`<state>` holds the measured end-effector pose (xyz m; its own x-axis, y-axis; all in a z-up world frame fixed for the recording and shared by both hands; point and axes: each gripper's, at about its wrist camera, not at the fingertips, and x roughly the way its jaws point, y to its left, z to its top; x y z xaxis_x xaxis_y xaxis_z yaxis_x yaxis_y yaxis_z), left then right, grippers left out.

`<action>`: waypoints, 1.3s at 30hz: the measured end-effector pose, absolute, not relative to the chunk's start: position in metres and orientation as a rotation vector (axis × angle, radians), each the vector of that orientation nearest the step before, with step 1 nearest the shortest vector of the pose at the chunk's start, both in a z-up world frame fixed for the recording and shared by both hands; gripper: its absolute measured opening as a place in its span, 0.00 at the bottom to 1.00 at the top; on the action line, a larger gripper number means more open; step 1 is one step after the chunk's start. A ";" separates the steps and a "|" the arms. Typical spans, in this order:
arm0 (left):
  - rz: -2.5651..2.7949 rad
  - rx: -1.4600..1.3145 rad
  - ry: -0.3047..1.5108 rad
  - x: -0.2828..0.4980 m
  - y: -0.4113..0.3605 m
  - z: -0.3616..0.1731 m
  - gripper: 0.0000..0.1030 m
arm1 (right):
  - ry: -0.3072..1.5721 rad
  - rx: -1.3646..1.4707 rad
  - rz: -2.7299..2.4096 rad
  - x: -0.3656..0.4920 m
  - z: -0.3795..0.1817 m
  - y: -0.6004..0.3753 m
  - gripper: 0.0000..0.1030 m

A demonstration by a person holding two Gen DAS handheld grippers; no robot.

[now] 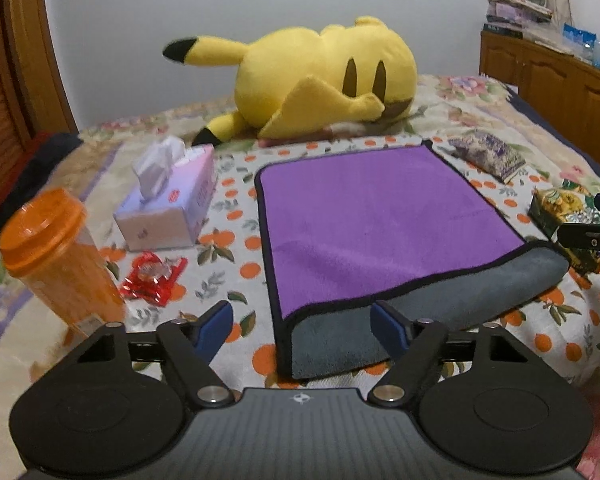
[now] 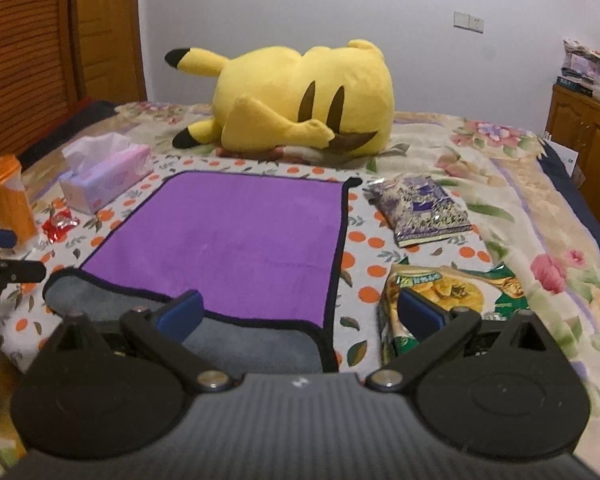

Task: Fold towel

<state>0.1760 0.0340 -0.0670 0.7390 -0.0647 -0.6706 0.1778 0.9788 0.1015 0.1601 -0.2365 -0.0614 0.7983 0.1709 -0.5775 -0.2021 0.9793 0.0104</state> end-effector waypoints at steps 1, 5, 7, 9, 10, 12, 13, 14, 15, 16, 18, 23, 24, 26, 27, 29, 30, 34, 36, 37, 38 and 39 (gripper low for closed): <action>-0.137 0.168 0.735 0.178 0.033 -0.069 0.73 | 0.625 -0.054 0.205 0.162 -0.063 -0.236 1.00; -0.150 0.178 0.755 0.185 0.032 -0.077 0.73 | 0.665 -0.059 0.218 0.167 -0.072 -0.234 1.00; -0.152 0.178 0.764 0.189 0.032 -0.080 0.73 | 0.681 -0.061 0.221 0.170 -0.075 -0.233 1.00; -0.153 0.183 0.773 0.192 0.032 -0.083 0.73 | 0.698 -0.064 0.221 0.173 -0.079 -0.234 1.00; -0.153 0.185 0.777 0.194 0.032 -0.085 0.73 | 0.706 -0.064 0.222 0.174 -0.081 -0.234 1.00; -0.153 0.186 0.792 0.198 0.034 -0.090 0.72 | 0.723 -0.063 0.224 0.176 -0.084 -0.234 1.00; -0.154 0.184 0.800 0.199 0.034 -0.093 0.70 | 0.729 -0.064 0.226 0.178 -0.085 -0.234 1.00; -0.153 0.181 0.810 0.200 0.036 -0.095 0.69 | 0.736 -0.064 0.229 0.178 -0.087 -0.234 1.00; -0.153 0.178 0.818 0.201 0.037 -0.097 0.68 | 0.744 -0.063 0.233 0.179 -0.088 -0.234 1.00; -0.155 0.175 0.826 0.201 0.038 -0.098 0.66 | 0.751 -0.061 0.236 0.180 -0.089 -0.234 1.00; -0.158 0.169 0.836 0.202 0.039 -0.100 0.63 | 0.765 -0.056 0.242 0.182 -0.091 -0.235 1.00; -0.173 0.139 0.855 0.203 0.042 -0.102 0.48 | 0.802 -0.044 0.259 0.188 -0.097 -0.237 0.89; -0.174 0.133 0.859 0.202 0.042 -0.103 0.48 | 0.811 -0.041 0.263 0.188 -0.099 -0.237 0.86; -0.174 0.137 0.860 0.201 0.040 -0.103 0.45 | 0.822 -0.038 0.271 0.190 -0.101 -0.238 0.86; -0.176 0.141 0.861 0.201 0.040 -0.104 0.44 | 0.825 -0.037 0.274 0.190 -0.101 -0.238 0.84; -0.181 0.145 0.862 0.201 0.038 -0.105 0.39 | 0.830 -0.030 0.283 0.190 -0.101 -0.239 0.81; -0.183 0.147 0.862 0.200 0.037 -0.105 0.39 | 0.831 -0.027 0.287 0.191 -0.101 -0.239 0.79; -0.183 0.152 0.856 0.200 0.037 -0.105 0.32 | 0.830 -0.035 0.310 0.190 -0.101 -0.238 0.73; -0.183 0.150 0.855 0.200 0.038 -0.104 0.30 | 0.829 -0.044 0.318 0.190 -0.100 -0.237 0.70; -0.183 0.150 0.853 0.199 0.038 -0.104 0.28 | 0.832 -0.042 0.323 0.190 -0.100 -0.238 0.67; -0.183 0.150 0.852 0.199 0.037 -0.103 0.25 | 0.836 -0.040 0.327 0.191 -0.100 -0.238 0.64; -0.184 0.149 0.849 0.199 0.038 -0.103 0.23 | 0.838 -0.040 0.328 0.191 -0.100 -0.238 0.60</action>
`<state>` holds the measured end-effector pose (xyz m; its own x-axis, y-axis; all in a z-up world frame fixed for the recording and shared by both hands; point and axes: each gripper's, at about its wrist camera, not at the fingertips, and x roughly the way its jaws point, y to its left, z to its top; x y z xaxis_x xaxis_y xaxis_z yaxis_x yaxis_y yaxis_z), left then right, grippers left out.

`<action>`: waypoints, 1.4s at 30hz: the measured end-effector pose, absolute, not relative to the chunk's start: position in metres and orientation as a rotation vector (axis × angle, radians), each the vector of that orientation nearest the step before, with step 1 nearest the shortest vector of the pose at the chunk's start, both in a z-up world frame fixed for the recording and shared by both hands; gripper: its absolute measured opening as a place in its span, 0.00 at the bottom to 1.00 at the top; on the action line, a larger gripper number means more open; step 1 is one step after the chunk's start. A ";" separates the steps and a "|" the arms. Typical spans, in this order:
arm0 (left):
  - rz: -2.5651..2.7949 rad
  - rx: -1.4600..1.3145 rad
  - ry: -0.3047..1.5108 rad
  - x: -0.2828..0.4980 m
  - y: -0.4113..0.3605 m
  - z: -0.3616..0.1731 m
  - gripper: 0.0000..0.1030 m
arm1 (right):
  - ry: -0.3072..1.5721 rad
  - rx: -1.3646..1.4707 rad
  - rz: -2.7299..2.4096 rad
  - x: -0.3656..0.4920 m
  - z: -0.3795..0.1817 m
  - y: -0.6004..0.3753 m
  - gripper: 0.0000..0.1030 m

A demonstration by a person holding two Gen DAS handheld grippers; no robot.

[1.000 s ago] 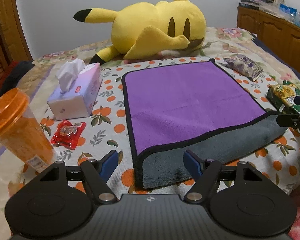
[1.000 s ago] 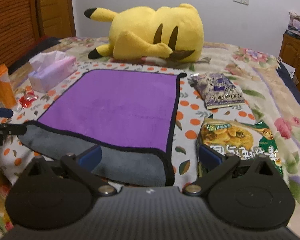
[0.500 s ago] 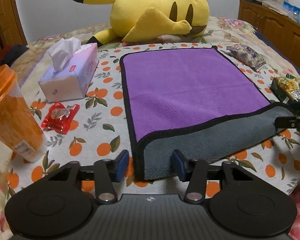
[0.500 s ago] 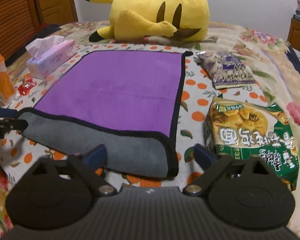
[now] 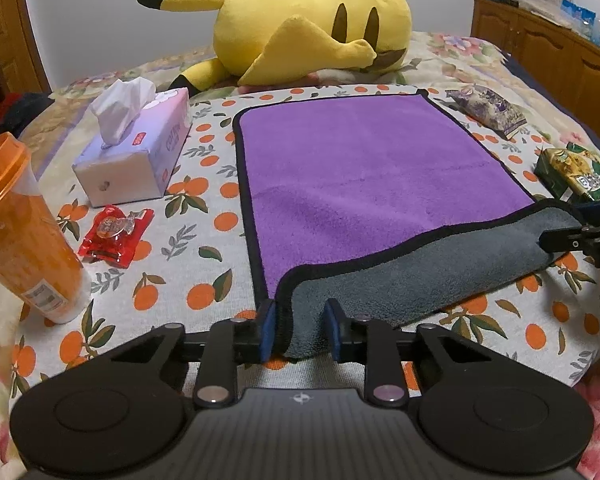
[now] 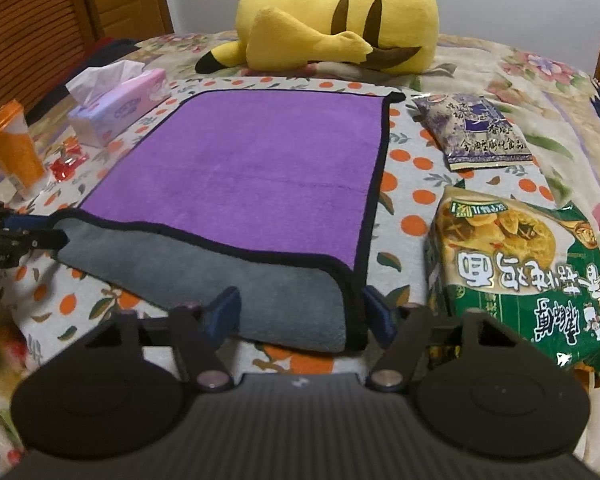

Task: Fold towel

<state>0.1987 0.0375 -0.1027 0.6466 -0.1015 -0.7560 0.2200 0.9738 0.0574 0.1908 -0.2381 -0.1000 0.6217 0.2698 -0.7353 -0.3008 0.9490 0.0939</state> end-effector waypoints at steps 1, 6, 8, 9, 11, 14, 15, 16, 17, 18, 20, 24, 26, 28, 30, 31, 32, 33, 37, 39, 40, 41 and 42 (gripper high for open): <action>-0.185 0.147 0.848 0.198 0.037 -0.102 0.21 | 0.839 -0.041 0.326 0.191 -0.100 -0.239 0.57; -0.197 0.150 0.838 0.196 0.035 -0.100 0.14 | 0.845 -0.038 0.309 0.193 -0.101 -0.244 0.37; -0.197 0.162 0.840 0.196 0.033 -0.100 0.11 | 0.845 -0.041 0.303 0.193 -0.101 -0.245 0.31; -0.193 0.168 0.841 0.196 0.033 -0.100 0.11 | 0.846 -0.054 0.295 0.194 -0.102 -0.245 0.27; -0.198 0.171 0.837 0.195 0.032 -0.099 0.09 | 0.847 -0.064 0.292 0.194 -0.103 -0.246 0.24; -0.207 0.165 0.824 0.193 0.031 -0.096 0.08 | 0.841 -0.062 0.299 0.193 -0.102 -0.246 0.19; -0.209 0.165 0.819 0.193 0.031 -0.095 0.08 | 0.838 -0.064 0.300 0.193 -0.101 -0.245 0.17; -0.209 0.168 0.811 0.192 0.030 -0.094 0.08 | 0.837 -0.063 0.300 0.193 -0.101 -0.245 0.10; -0.208 0.169 0.805 0.191 0.030 -0.093 0.08 | 0.837 -0.060 0.301 0.193 -0.100 -0.246 0.08; -0.210 0.170 0.801 0.191 0.030 -0.092 0.08 | 0.832 -0.057 0.302 0.193 -0.099 -0.246 0.08; -0.216 0.177 0.794 0.189 0.029 -0.089 0.08 | 0.820 -0.057 0.302 0.193 -0.097 -0.247 0.07; -0.220 0.170 0.769 0.187 0.029 -0.083 0.07 | 0.789 -0.053 0.310 0.191 -0.091 -0.246 0.05; -0.220 0.166 0.748 0.185 0.029 -0.078 0.07 | 0.774 -0.047 0.312 0.190 -0.088 -0.247 0.05; -0.219 0.164 0.731 0.184 0.030 -0.074 0.07 | 0.755 -0.043 0.311 0.190 -0.084 -0.247 0.05; -0.219 0.161 0.713 0.183 0.030 -0.070 0.07 | 0.738 -0.038 0.310 0.189 -0.081 -0.248 0.05; -0.218 0.158 0.706 0.182 0.030 -0.068 0.07 | 0.727 -0.037 0.306 0.189 -0.080 -0.248 0.05; -0.218 0.155 0.701 0.182 0.030 -0.067 0.07 | 0.719 -0.035 0.304 0.189 -0.079 -0.248 0.05; -0.218 0.152 0.695 0.181 0.030 -0.065 0.07 | 0.714 -0.031 0.303 0.189 -0.079 -0.249 0.05; -0.220 0.149 0.670 0.180 0.030 -0.061 0.07 | 0.697 -0.021 0.307 0.189 -0.076 -0.251 0.05; -0.219 0.143 0.662 0.181 0.031 -0.060 0.06 | 0.687 -0.019 0.309 0.189 -0.075 -0.251 0.05; -0.218 0.141 0.658 0.180 0.031 -0.059 0.06 | 0.682 -0.018 0.310 0.189 -0.074 -0.251 0.05; -0.217 0.138 0.653 0.180 0.031 -0.058 0.06 | 0.677 -0.020 0.310 0.189 -0.073 -0.250 0.05; -0.215 0.135 0.648 0.180 0.032 -0.057 0.06 | 0.672 -0.022 0.312 0.189 -0.073 -0.250 0.05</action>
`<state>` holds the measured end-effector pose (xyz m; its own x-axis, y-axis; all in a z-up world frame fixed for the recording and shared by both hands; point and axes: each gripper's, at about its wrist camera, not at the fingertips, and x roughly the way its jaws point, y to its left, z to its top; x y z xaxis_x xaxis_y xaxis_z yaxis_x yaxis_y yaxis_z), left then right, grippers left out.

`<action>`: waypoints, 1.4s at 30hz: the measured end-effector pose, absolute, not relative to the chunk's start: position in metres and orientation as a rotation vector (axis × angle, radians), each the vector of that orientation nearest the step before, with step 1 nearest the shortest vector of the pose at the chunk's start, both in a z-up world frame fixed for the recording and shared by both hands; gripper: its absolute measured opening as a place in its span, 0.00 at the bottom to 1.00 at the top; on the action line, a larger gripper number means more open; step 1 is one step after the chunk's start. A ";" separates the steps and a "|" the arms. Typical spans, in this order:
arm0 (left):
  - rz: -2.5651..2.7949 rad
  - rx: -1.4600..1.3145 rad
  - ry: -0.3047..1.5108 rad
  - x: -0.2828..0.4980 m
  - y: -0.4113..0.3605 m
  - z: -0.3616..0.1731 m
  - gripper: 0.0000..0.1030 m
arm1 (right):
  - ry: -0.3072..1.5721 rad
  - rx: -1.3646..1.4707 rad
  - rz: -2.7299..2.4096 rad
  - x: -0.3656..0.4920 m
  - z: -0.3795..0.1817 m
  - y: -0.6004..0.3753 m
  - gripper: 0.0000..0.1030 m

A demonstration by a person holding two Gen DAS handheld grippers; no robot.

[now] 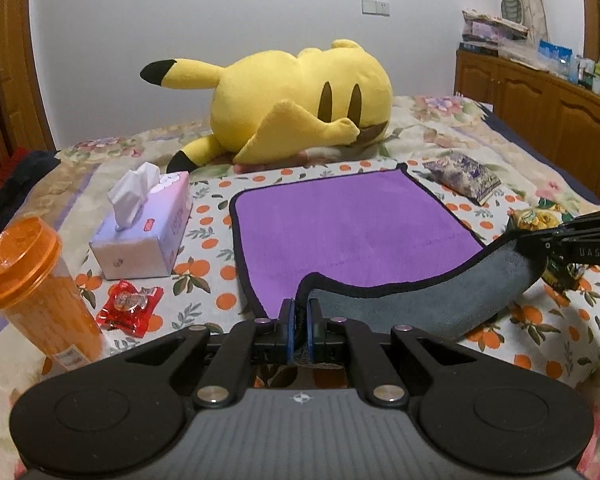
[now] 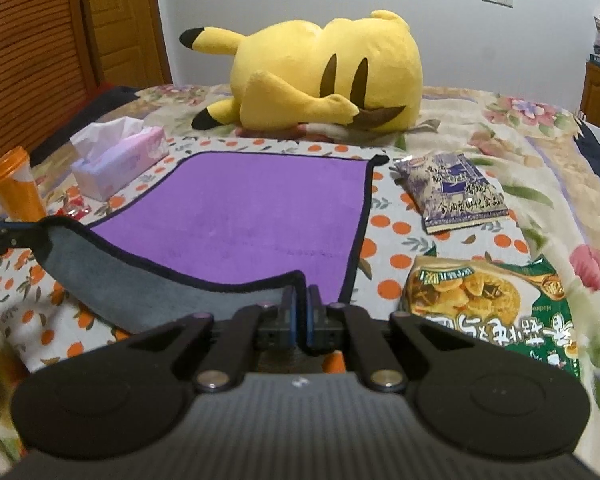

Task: Fold towel

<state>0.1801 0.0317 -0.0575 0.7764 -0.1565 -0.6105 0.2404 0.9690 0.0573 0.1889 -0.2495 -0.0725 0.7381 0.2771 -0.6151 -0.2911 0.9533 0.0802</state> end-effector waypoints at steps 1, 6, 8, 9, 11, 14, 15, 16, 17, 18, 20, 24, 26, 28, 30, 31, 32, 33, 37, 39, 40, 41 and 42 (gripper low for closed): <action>-0.215 0.131 0.643 0.180 0.032 -0.056 0.06 | 0.667 -0.023 0.314 0.189 -0.072 -0.249 0.05; -0.214 0.120 0.623 0.179 0.035 -0.050 0.06 | 0.643 -0.014 0.321 0.190 -0.067 -0.250 0.05; -0.216 0.116 0.611 0.178 0.036 -0.047 0.06 | 0.636 -0.012 0.322 0.191 -0.065 -0.251 0.05; -0.217 0.115 0.607 0.178 0.035 -0.046 0.06 | 0.634 -0.009 0.324 0.192 -0.065 -0.251 0.05; -0.216 0.116 0.597 0.178 0.035 -0.045 0.06 | 0.627 -0.007 0.324 0.193 -0.064 -0.252 0.05; -0.217 0.121 0.588 0.181 0.033 -0.044 0.06 | 0.615 -0.004 0.324 0.194 -0.062 -0.253 0.05; -0.218 0.131 0.586 0.184 0.031 -0.044 0.06 | 0.613 -0.005 0.327 0.196 -0.061 -0.252 0.05; -0.217 0.136 0.584 0.186 0.030 -0.045 0.06 | 0.608 -0.009 0.329 0.197 -0.061 -0.252 0.05; -0.216 0.137 0.584 0.188 0.029 -0.045 0.06 | 0.604 -0.011 0.330 0.198 -0.060 -0.252 0.05; -0.217 0.139 0.584 0.189 0.029 -0.046 0.06 | 0.602 -0.013 0.331 0.200 -0.060 -0.252 0.05; -0.216 0.146 0.579 0.192 0.028 -0.046 0.06 | 0.599 -0.014 0.332 0.202 -0.060 -0.252 0.05; -0.215 0.138 0.571 0.198 0.030 -0.044 0.06 | 0.596 -0.011 0.324 0.209 -0.060 -0.253 0.05; -0.213 0.132 0.567 0.200 0.031 -0.043 0.06 | 0.590 -0.014 0.319 0.212 -0.060 -0.253 0.05; -0.211 0.126 0.566 0.203 0.032 -0.043 0.06 | 0.588 -0.016 0.315 0.215 -0.060 -0.254 0.05; -0.213 0.117 0.569 0.205 0.034 -0.043 0.06 | 0.588 -0.016 0.311 0.217 -0.060 -0.254 0.05; -0.212 0.116 0.570 0.207 0.034 -0.043 0.06 | 0.588 -0.018 0.311 0.218 -0.061 -0.254 0.05; -0.211 0.116 0.570 0.208 0.034 -0.043 0.06 | 0.589 -0.019 0.311 0.219 -0.061 -0.253 0.05; -0.211 0.116 0.570 0.210 0.033 -0.043 0.06 | 0.588 -0.022 0.312 0.220 -0.061 -0.253 0.05; -0.211 0.115 0.573 0.218 0.034 -0.046 0.06 | 0.590 -0.033 0.317 0.223 -0.063 -0.252 0.05; -0.214 0.115 0.576 0.222 0.034 -0.047 0.06 | 0.592 -0.038 0.318 0.226 -0.064 -0.251 0.05; -0.215 0.113 0.579 0.224 0.034 -0.047 0.06 | 0.592 -0.041 0.318 0.227 -0.065 -0.251 0.05; -0.216 0.112 0.580 0.226 0.034 -0.048 0.06 | 0.593 -0.044 0.319 0.229 -0.066 -0.251 0.05; -0.215 0.112 0.579 0.227 0.034 -0.049 0.06 | 0.594 -0.046 0.321 0.230 -0.067 -0.251 0.05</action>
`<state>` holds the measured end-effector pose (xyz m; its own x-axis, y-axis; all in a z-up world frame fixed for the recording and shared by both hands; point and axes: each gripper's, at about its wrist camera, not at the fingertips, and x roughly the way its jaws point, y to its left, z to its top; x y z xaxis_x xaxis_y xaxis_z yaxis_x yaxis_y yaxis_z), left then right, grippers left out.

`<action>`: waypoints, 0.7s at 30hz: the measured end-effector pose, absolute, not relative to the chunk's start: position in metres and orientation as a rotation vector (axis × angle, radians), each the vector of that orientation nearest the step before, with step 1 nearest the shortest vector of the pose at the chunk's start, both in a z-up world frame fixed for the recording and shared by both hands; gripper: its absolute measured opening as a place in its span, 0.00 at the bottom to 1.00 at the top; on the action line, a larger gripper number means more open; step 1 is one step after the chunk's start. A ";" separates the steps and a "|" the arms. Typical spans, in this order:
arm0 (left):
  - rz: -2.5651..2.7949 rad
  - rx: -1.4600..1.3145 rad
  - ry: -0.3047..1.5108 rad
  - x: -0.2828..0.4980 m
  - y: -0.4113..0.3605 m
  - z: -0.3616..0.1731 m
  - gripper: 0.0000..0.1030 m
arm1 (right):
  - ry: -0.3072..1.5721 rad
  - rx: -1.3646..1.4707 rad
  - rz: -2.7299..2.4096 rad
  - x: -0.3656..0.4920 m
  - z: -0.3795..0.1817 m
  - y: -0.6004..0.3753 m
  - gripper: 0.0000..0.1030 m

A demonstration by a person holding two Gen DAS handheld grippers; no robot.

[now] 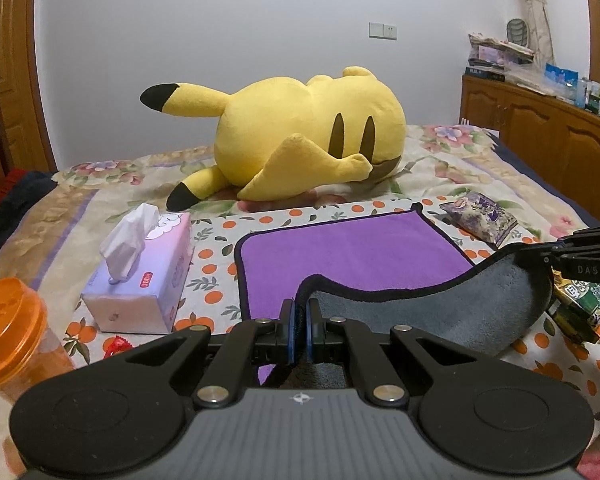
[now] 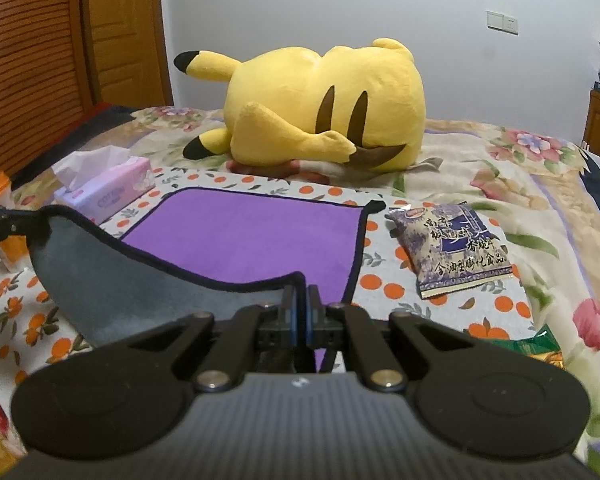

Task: Fold towel

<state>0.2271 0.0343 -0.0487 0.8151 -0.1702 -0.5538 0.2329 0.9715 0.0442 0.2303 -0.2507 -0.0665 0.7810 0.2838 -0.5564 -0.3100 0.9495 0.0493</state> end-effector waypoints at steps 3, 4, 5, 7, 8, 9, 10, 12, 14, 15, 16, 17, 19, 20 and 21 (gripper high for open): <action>-0.216 0.111 0.582 0.232 0.036 -0.050 0.06 | 0.595 -0.049 0.322 0.235 -0.069 -0.251 0.05; -0.217 0.108 0.582 0.234 0.037 -0.050 0.06 | 0.595 -0.050 0.322 0.237 -0.069 -0.251 0.05; -0.217 0.108 0.581 0.235 0.038 -0.050 0.06 | 0.595 -0.050 0.322 0.239 -0.069 -0.252 0.05; -0.216 0.105 0.579 0.237 0.038 -0.050 0.06 | 0.591 -0.047 0.320 0.242 -0.068 -0.253 0.05; -0.217 0.105 0.578 0.238 0.038 -0.049 0.06 | 0.588 -0.045 0.321 0.243 -0.067 -0.253 0.05; -0.220 0.105 0.576 0.239 0.038 -0.048 0.06 | 0.585 -0.043 0.321 0.244 -0.067 -0.253 0.05; -0.220 0.106 0.575 0.241 0.038 -0.048 0.06 | 0.583 -0.041 0.322 0.245 -0.066 -0.253 0.05; -0.219 0.105 0.570 0.243 0.037 -0.044 0.06 | 0.578 -0.039 0.324 0.245 -0.062 -0.253 0.05; -0.228 0.099 0.555 0.244 0.035 -0.038 0.06 | 0.562 -0.036 0.332 0.245 -0.057 -0.252 0.05; -0.232 0.099 0.549 0.245 0.035 -0.036 0.06 | 0.555 -0.036 0.334 0.245 -0.054 -0.251 0.05; -0.236 0.099 0.543 0.245 0.034 -0.034 0.06 | 0.547 -0.035 0.338 0.245 -0.051 -0.250 0.05; -0.239 0.099 0.538 0.245 0.033 -0.031 0.06 | 0.538 -0.033 0.342 0.245 -0.048 -0.250 0.05; -0.242 0.101 0.530 0.246 0.031 -0.029 0.06 | 0.524 -0.029 0.343 0.246 -0.043 -0.251 0.05; -0.243 0.102 0.528 0.247 0.031 -0.028 0.06 | 0.517 -0.027 0.344 0.247 -0.040 -0.251 0.05; -0.244 0.101 0.526 0.248 0.031 -0.026 0.06 | 0.511 -0.027 0.345 0.248 -0.039 -0.251 0.05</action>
<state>0.2481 0.0306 -0.0265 0.8366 -0.2046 -0.5082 0.2562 0.9661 0.0328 0.2478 -0.2509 -0.0387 0.8157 0.3166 -0.4841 -0.3300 0.9421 0.0600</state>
